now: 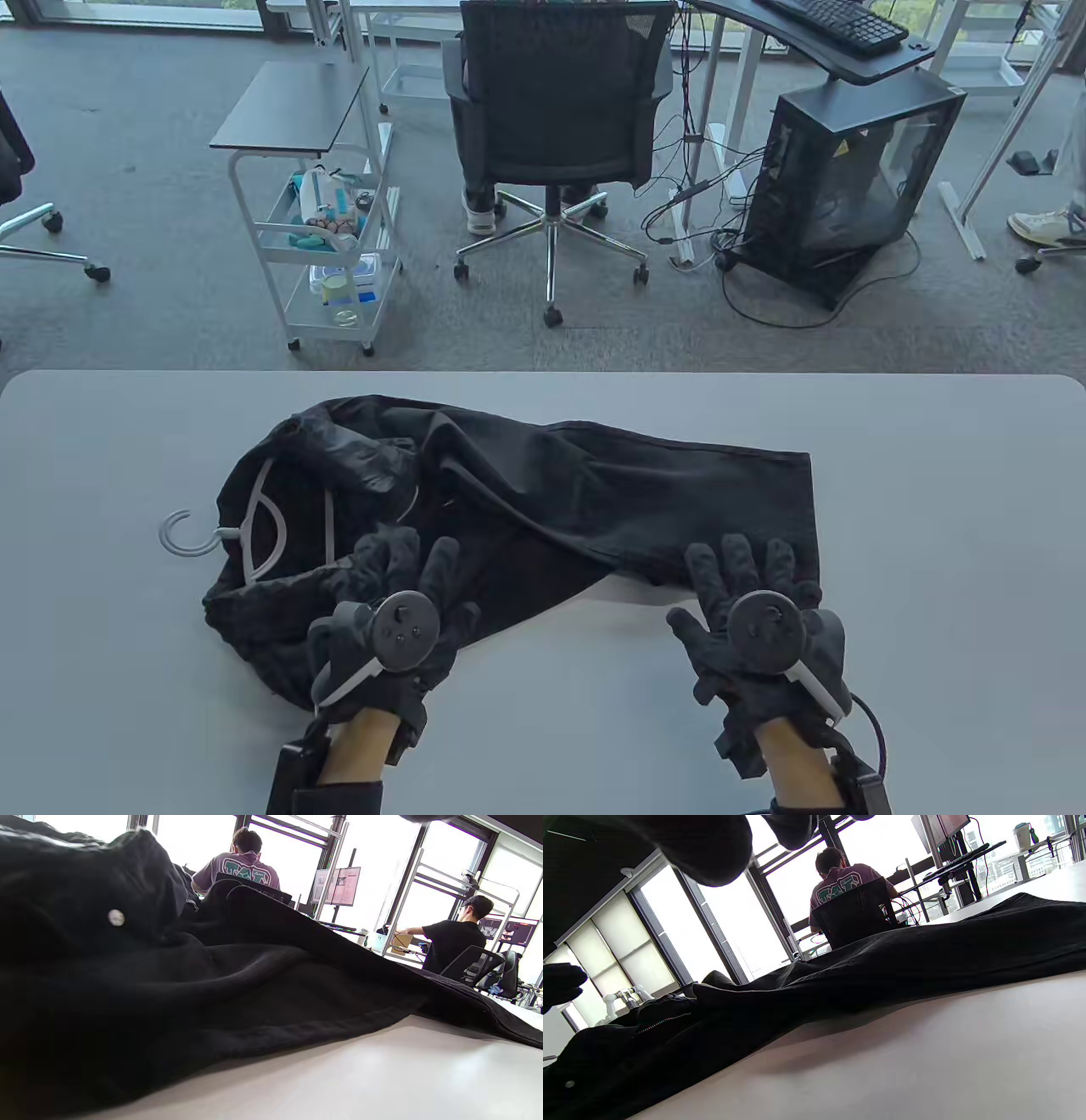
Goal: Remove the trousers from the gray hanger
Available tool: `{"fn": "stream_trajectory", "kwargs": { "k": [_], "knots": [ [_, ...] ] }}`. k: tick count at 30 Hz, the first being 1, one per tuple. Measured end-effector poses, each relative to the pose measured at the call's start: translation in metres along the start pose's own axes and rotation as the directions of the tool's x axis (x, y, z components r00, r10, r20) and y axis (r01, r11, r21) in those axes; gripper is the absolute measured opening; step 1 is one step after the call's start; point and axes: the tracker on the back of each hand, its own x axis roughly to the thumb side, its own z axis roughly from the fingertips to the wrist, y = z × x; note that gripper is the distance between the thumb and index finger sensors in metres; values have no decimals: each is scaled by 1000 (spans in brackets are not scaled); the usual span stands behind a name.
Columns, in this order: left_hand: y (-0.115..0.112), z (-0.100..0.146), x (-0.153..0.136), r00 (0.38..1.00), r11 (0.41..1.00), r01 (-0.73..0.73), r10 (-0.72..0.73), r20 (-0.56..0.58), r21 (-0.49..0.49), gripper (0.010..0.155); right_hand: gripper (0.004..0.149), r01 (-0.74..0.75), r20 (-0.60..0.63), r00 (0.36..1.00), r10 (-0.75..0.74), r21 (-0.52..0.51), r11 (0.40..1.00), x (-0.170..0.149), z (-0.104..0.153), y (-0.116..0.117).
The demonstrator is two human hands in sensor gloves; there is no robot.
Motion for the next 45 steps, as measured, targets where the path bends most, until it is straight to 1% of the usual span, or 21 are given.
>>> {"fn": "stream_trajectory", "kwargs": {
  "k": [4, 10, 12, 14, 15, 17, 21, 22, 23, 24, 26, 27, 28, 29, 30, 32, 34, 37, 41, 43, 45],
  "knots": [
    [-2, -1, -1, 1000, 1000, -2, 2, -6, -6, 78, 74, 3, -5, 1000, -3, 31, 1000, 0, -3, 5],
    [10, 12, -2, 998, 996, -45, 49, -51, 77, 77, 73, 27, -4, 1000, -27, 20, 999, 0, -1, 1],
    [17, 18, -6, 992, 989, -74, 87, -96, 128, 77, 72, 42, -10, 999, -41, 27, 999, -1, 1, 1],
    [32, 26, -14, 975, 973, -120, 153, -162, 198, 77, 72, 60, -18, 998, -59, 36, 998, -2, 2, 0],
    [42, 30, -21, 957, 954, -147, 203, -207, 260, 77, 72, 66, -18, 998, -65, 34, 997, -3, 3, -1],
    [57, 34, -34, 926, 932, -173, 265, -270, 319, 78, 71, 66, -18, 998, -65, 32, 997, -4, 4, -2],
    [77, 32, -70, 848, 929, -196, 321, -423, 312, 85, 71, 85, -22, 996, -84, 37, 996, -4, 2, -3],
    [81, 30, -86, 809, 926, -200, 341, -478, 321, 87, 71, 87, -22, 996, -86, 44, 995, -4, 2, -3],
    [82, 30, -91, 796, 924, -202, 348, -496, 323, 90, 71, 88, -22, 996, -87, 45, 995, -4, 2, -3],
    [84, 27, -109, 745, 920, -217, 371, -555, 325, 91, 71, 87, -21, 996, -86, 49, 995, -4, 1, -2],
    [82, 24, -128, 691, 916, -236, 393, -607, 324, 93, 70, 86, -21, 996, -85, 52, 995, -4, 1, -2],
    [77, 20, -142, 643, 920, -240, 389, -660, 309, 93, 70, 85, -21, 996, -84, 55, 995, -4, 1, -2],
    [72, 18, -150, 622, 922, -259, 388, -680, 290, 94, 70, 86, -20, 996, -85, 57, 995, -4, 1, -2],
    [63, 15, -164, 568, 922, -319, 372, -734, 220, 97, 70, 88, -22, 996, -87, 61, 994, -4, 1, -1],
    [59, 15, -169, 549, 923, -322, 363, -753, 210, 97, 70, 88, -22, 996, -87, 62, 994, -4, 1, -1],
    [50, 14, -181, 504, 919, -332, 362, -784, 211, 99, 70, 89, -27, 996, -88, 66, 994, -4, 1, -2],
    [35, 15, -196, 421, 905, -382, 352, -836, 189, 101, 70, 95, -38, 995, -92, 71, 993, -6, 0, -1],
    [23, 13, -204, 351, 884, -417, 370, -860, 210, 103, 70, 107, -51, 993, -103, 80, 991, -9, -1, -1],
    [17, 7, -206, 315, 898, -407, 310, -897, 167, 103, 69, 120, -57, 992, -116, 71, 990, -11, 0, -3],
    [16, 2, -205, 318, 900, -413, 290, -903, 144, 102, 69, 123, -58, 991, -119, 69, 990, -11, 0, -3],
    [12, -6, -203, 351, 922, -385, 185, -918, 39, 101, 69, 122, -58, 991, -118, 71, 990, -11, -1, -3]
  ]
}}
